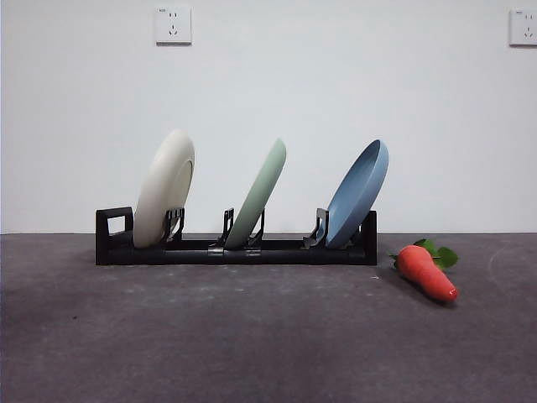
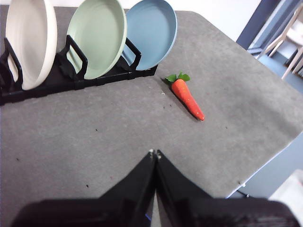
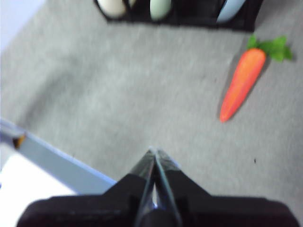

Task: Take the green plate from the plate rack,put the plate on the table,take the carrot from the table,put the carrot in the plate

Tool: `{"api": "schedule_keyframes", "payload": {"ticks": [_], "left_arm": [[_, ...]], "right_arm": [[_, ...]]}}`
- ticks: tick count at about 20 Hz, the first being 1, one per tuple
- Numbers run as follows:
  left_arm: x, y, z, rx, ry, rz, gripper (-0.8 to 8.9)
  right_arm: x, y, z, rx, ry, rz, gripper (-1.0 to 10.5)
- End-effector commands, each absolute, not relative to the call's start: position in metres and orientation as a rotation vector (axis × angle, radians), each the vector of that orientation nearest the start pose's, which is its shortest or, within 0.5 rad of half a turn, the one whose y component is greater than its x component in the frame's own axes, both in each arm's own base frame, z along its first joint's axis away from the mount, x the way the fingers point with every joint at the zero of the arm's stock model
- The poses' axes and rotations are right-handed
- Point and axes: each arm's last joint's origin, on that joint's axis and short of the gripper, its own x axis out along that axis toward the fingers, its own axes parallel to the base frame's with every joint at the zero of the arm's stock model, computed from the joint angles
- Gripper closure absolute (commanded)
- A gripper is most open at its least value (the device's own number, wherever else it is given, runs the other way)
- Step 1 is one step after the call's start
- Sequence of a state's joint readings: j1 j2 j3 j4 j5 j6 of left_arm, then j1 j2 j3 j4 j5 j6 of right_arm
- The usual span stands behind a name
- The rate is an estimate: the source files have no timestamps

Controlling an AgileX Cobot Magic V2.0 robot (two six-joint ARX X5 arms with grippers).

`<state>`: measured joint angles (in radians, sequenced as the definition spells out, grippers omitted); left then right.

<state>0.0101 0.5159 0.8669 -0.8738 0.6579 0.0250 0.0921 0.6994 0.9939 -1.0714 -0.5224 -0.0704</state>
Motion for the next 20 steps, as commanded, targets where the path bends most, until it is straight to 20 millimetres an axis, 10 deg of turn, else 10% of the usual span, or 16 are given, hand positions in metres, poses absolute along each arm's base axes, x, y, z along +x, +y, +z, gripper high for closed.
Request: {"api": "schedule_keyframes", "payload": {"ticks": [1, 4, 7, 20], "left_arm": [[0.077, -0.017, 0.334, -0.108, 0.49, -0.648, 8.18], [0.079, -0.017, 0.333, -0.116, 0.513, -0.645, 6.81], [0.081, -0.017, 0.332, -0.126, 0.531, -0.645, 2.71], [0.133, -0.03, 0.346, -0.138, 0.532, -0.724, 2.74]], "right_arm": [[0.103, 0.024, 0.338, 0.062, 0.756, 0.631, 9.6], [0.106, 0.024, 0.337, 0.065, 0.769, 0.629, 9.2], [0.106, 0.024, 0.337, 0.065, 0.769, 0.627, 4.8], [0.116, 0.025, 0.333, 0.09, 0.818, 0.616, 3.5]]}}
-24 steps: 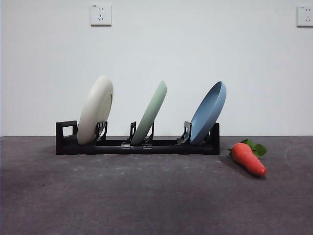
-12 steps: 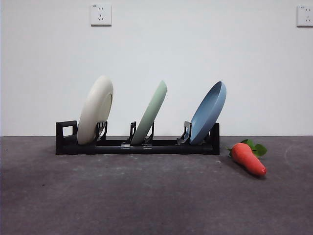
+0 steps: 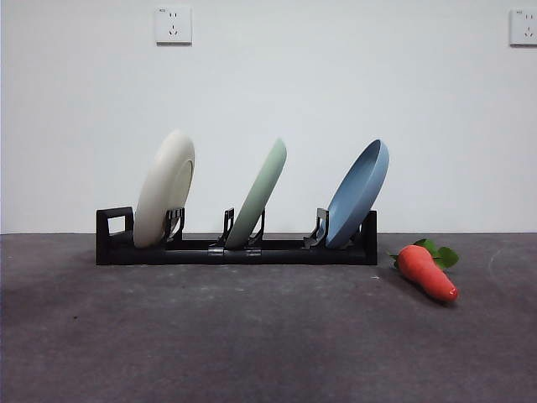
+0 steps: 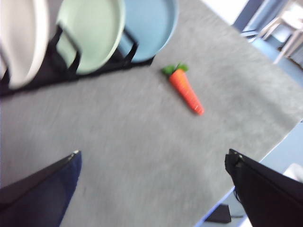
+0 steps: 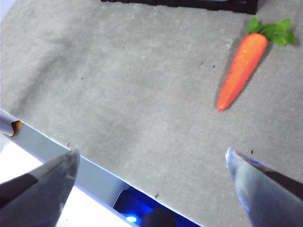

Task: Take the green plate from the plate rack,put the plate on the table,take the carrot from the table,put the carrot in the plate

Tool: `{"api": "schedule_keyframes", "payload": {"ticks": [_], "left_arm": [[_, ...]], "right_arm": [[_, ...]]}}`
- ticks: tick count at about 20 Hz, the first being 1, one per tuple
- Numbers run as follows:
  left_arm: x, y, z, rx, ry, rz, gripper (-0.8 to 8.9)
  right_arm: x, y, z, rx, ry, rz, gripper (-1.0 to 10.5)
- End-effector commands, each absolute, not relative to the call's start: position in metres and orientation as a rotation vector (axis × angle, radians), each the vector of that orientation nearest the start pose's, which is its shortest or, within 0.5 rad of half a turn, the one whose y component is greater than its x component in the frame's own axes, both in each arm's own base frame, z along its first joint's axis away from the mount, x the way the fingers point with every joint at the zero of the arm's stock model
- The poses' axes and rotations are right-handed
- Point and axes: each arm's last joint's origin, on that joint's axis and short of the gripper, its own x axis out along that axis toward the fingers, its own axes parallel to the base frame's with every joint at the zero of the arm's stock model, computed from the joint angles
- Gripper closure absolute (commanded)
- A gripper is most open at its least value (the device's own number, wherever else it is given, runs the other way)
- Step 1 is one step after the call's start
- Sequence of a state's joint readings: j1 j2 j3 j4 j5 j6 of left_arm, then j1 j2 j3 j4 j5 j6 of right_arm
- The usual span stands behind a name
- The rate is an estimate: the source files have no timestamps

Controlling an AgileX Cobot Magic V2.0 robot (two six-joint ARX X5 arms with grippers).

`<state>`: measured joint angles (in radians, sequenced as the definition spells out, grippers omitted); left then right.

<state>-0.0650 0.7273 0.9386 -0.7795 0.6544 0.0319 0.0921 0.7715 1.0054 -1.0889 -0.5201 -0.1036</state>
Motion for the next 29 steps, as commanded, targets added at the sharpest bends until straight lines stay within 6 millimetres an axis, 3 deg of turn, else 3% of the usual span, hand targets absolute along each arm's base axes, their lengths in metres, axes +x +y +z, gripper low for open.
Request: {"api": "schedule_keyframes", "payload": {"ticks": [1, 5, 11, 18, 24, 29], "left_arm": [[0.142, -0.036, 0.352, -0.129, 0.527, -0.731, 2.74], [0.186, -0.072, 0.368, -0.048, 0.491, -0.769, 2.74], [0.273, -0.15, 0.374, 0.036, 0.4, -0.765, 2.75], [0.37, -0.207, 0.332, 0.101, 0.456, -0.676, 2.75], [0.406, -0.223, 0.286, 0.117, 0.435, -0.6, 2.8], [0.416, -0.229, 0.262, 0.124, 0.466, -0.595, 2.84]], "right_arm": [[0.117, 0.025, 0.332, 0.092, 0.823, 0.615, 3.5], [0.12, 0.026, 0.331, 0.095, 0.837, 0.614, 3.5], [0.121, 0.026, 0.331, 0.102, 0.842, 0.611, 3.5], [0.121, 0.026, 0.331, 0.106, 0.843, 0.609, 3.5], [0.121, 0.026, 0.331, 0.109, 0.844, 0.608, 3.5], [0.121, 0.026, 0.331, 0.109, 0.844, 0.608, 3.5]]}}
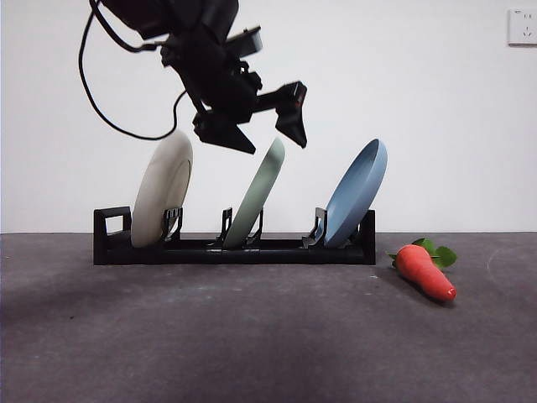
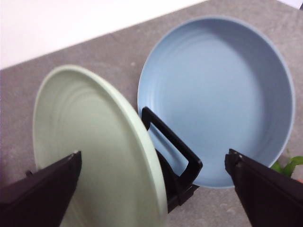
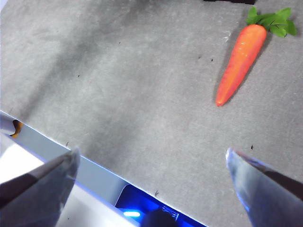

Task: Take the green plate from the plate rack,put the plate on the table,take the carrot from the table,put the carrot in the plate

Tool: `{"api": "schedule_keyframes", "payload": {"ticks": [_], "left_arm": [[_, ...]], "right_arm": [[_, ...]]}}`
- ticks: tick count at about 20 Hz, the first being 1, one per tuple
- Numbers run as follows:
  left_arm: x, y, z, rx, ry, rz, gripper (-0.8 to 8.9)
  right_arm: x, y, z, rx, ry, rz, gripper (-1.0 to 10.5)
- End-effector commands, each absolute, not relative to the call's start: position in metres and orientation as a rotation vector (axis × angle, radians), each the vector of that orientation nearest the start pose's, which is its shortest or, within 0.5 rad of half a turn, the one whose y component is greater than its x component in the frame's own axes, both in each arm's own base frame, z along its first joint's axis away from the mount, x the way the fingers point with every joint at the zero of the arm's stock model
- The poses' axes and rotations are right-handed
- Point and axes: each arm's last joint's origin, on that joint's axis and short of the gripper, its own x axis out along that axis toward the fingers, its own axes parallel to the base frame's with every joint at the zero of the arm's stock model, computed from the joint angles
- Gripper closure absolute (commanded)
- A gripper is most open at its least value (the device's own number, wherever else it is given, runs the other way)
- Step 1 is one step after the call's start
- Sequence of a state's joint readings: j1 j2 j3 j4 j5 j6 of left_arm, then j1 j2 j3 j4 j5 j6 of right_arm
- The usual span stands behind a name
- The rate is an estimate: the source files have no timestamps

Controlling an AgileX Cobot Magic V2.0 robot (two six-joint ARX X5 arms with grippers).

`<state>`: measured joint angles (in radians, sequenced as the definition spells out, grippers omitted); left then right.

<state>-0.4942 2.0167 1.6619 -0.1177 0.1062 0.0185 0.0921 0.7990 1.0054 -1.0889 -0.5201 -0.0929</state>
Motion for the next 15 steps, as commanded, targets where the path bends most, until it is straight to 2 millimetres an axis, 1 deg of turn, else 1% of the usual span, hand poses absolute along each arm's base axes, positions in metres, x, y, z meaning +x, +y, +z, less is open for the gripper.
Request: {"api": "schedule_keyframes", "payload": {"ticks": [1, 2, 5, 9, 12, 13, 15], "left_arm": [[0.417, -0.229, 0.258, 0.126, 0.476, -0.595, 2.85], [0.418, -0.23, 0.253, 0.127, 0.486, -0.594, 2.91], [0.419, -0.231, 0.247, 0.13, 0.506, -0.598, 4.76], [0.419, -0.231, 0.247, 0.129, 0.509, -0.605, 6.88], [0.419, -0.23, 0.246, 0.131, 0.522, -0.603, 7.67], [0.419, -0.23, 0.245, 0.131, 0.526, -0.604, 8.06], [0.419, -0.228, 0.245, 0.118, 0.532, -0.643, 8.22]], "right_arm": [[0.121, 0.026, 0.331, 0.109, 0.843, 0.608, 3.5], [0.121, 0.026, 0.331, 0.109, 0.844, 0.608, 3.5], [0.121, 0.026, 0.331, 0.109, 0.844, 0.608, 3.5], [0.121, 0.026, 0.331, 0.109, 0.844, 0.608, 3.5], [0.121, 0.026, 0.331, 0.11, 0.844, 0.608, 3.5], [0.121, 0.026, 0.331, 0.109, 0.844, 0.608, 3.5], [0.121, 0.026, 0.331, 0.11, 0.844, 0.608, 3.5]]}}
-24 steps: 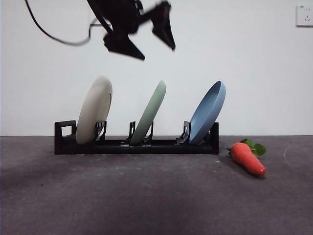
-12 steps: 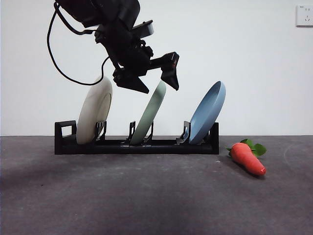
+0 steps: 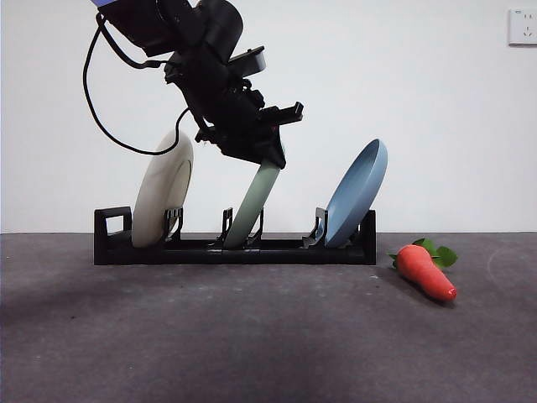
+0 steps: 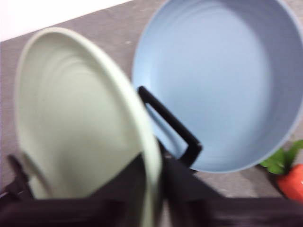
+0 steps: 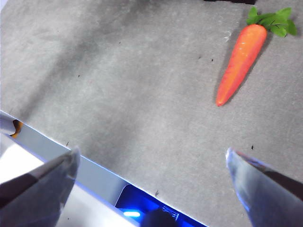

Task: Take the green plate from the plate rack,put the plate on the table,take the carrot from the table,put the carrot in the plate

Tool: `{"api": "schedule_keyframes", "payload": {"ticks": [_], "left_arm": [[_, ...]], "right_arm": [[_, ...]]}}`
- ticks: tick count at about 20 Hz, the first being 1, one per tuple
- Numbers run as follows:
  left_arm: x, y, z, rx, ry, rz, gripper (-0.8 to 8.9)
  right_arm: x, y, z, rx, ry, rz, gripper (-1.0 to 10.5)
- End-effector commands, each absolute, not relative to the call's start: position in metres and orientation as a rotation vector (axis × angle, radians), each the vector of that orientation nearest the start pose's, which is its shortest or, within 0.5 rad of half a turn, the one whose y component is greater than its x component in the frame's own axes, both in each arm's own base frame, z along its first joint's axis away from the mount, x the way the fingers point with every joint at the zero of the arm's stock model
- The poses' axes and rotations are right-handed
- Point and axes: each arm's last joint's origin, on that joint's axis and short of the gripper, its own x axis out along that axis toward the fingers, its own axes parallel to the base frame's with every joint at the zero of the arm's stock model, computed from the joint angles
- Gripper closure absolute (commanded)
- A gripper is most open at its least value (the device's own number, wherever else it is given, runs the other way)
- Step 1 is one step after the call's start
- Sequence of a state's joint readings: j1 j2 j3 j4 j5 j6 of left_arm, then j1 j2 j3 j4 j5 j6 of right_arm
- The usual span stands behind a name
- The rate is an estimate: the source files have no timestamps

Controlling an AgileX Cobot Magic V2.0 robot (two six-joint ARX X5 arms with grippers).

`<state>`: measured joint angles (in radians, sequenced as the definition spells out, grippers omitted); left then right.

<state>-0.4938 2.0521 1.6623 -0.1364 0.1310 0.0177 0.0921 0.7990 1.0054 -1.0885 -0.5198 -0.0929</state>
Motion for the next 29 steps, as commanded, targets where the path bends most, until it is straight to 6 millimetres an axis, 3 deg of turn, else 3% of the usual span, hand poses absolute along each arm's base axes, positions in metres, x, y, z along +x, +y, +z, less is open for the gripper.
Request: {"api": "schedule_keyframes", "payload": {"ticks": [1, 7, 11, 15, 19, 23, 26, 29], "left_arm": [[0.419, -0.229, 0.245, 0.11, 0.533, -0.667, 8.22], [0.422, -0.217, 0.256, 0.045, 0.513, -0.687, 8.22], [0.417, -0.21, 0.29, 0.009, 0.428, -0.679, 8.22], [0.399, -0.202, 0.335, -0.014, 0.335, -0.695, 8.22], [0.356, -0.193, 0.376, -0.006, 0.377, -0.801, 8.21], [0.288, -0.196, 0.404, 0.266, 0.451, -0.829, 8.2], [0.242, -0.21, 0.405, 0.54, 0.528, -0.784, 8.19], [0.216, -0.227, 0.386, 0.735, 0.631, -0.774, 8.19]], "right_arm": [[0.121, 0.026, 0.331, 0.109, 0.844, 0.608, 3.5], [0.121, 0.026, 0.331, 0.109, 0.843, 0.608, 3.5], [0.121, 0.026, 0.331, 0.109, 0.843, 0.608, 3.5], [0.121, 0.026, 0.331, 0.108, 0.843, 0.608, 3.5], [0.121, 0.026, 0.331, 0.108, 0.838, 0.608, 3.5], [0.122, 0.026, 0.332, 0.106, 0.828, 0.608, 3.5], [0.122, 0.026, 0.332, 0.105, 0.827, 0.608, 3.5], [0.123, 0.026, 0.333, 0.105, 0.81, 0.608, 3.5]]}}
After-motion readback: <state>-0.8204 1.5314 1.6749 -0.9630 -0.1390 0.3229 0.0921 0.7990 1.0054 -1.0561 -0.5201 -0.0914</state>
